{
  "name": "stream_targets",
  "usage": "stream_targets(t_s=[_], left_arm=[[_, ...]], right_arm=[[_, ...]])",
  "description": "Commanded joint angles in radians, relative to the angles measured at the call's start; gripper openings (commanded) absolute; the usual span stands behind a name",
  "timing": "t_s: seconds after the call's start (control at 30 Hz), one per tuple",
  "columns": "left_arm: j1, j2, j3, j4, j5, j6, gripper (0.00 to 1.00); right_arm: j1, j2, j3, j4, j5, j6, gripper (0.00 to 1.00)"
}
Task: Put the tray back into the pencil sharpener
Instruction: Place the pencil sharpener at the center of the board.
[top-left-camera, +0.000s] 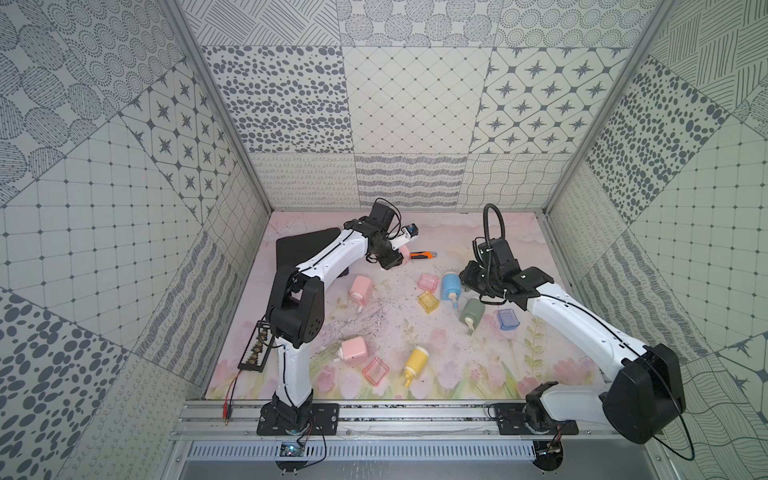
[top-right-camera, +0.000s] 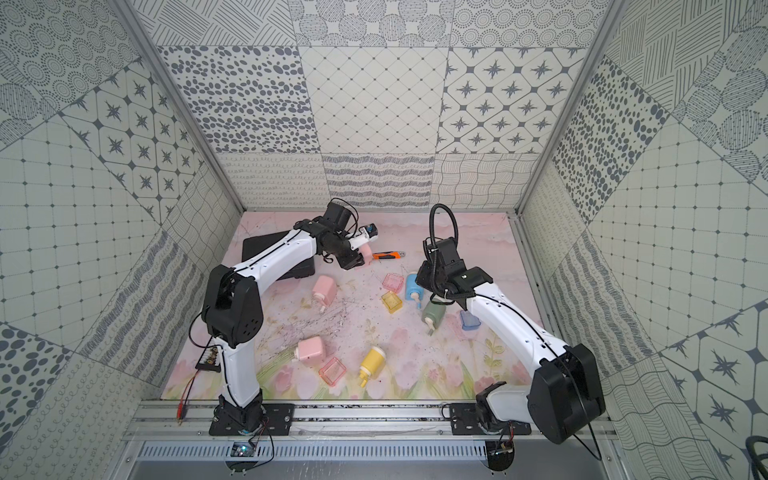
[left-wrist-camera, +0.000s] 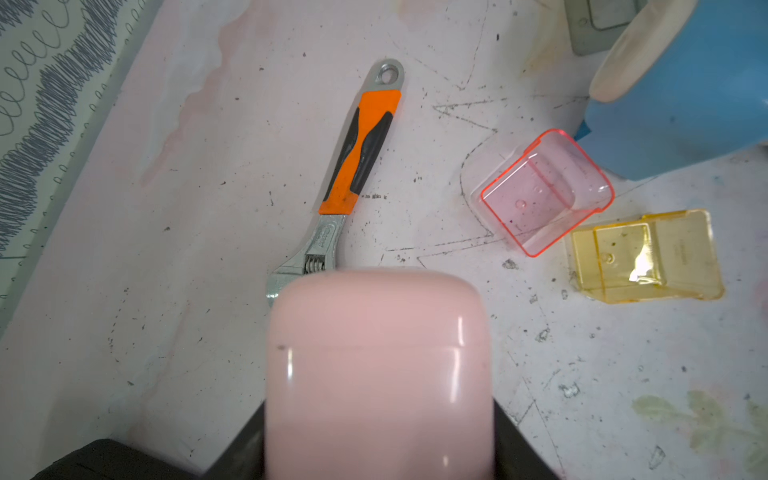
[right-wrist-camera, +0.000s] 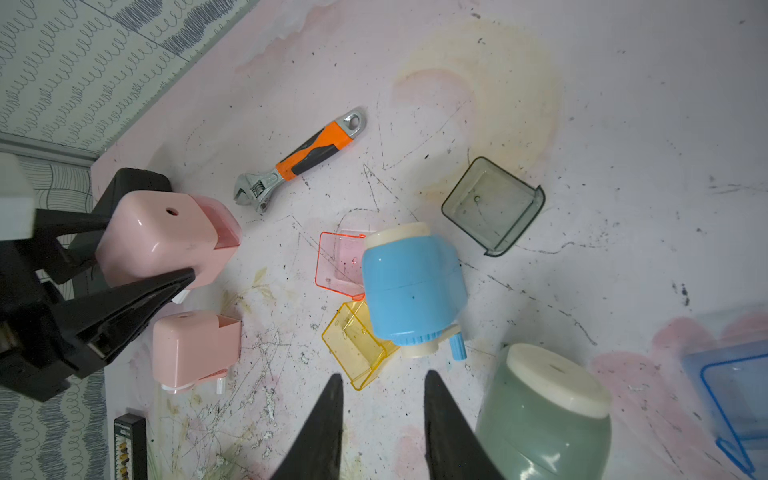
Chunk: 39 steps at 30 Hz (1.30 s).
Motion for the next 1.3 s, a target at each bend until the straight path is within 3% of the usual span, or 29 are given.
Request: stream_targets(t_s=[0.0, 0.17, 0.33, 0.63, 0.9, 1.27], left_arm=[[0.023, 0.089, 0.133, -0.185, -0.004, 0.079, 0.0], [0.011, 0.109, 0.15, -0.194, 0.038, -0.084, 0.0], [-0.057, 0.092, 0.083, -0.142, -0.07, -0.271, 0.0], [-0.102, 0.053, -0.007, -0.022, -0.2, -0.66, 0.0], [-0.111, 0.046, -0.051, -0.003, -0.256, -0.708, 0.02], [-0.14, 0.039, -0.09, 0.017, -0.45, -0.946, 0.11]], right_arm=[[-0.009, 0.013, 0.03, -0.032, -0.013, -0.057, 0.35], [-0.018, -0.003, 0.018, -0.041, -0.004, -0.075, 0.34], [-0.029, -0.026, -0.005, -0.034, -0.001, -0.073, 0.34], [-0.04, -0.033, -0.014, -0.026, -0.01, -0.082, 0.34], [-0.04, -0.057, -0.03, -0.025, -0.006, -0.065, 0.33], [-0.04, -0.084, -0.05, -0.028, -0.002, -0.041, 0.33]])
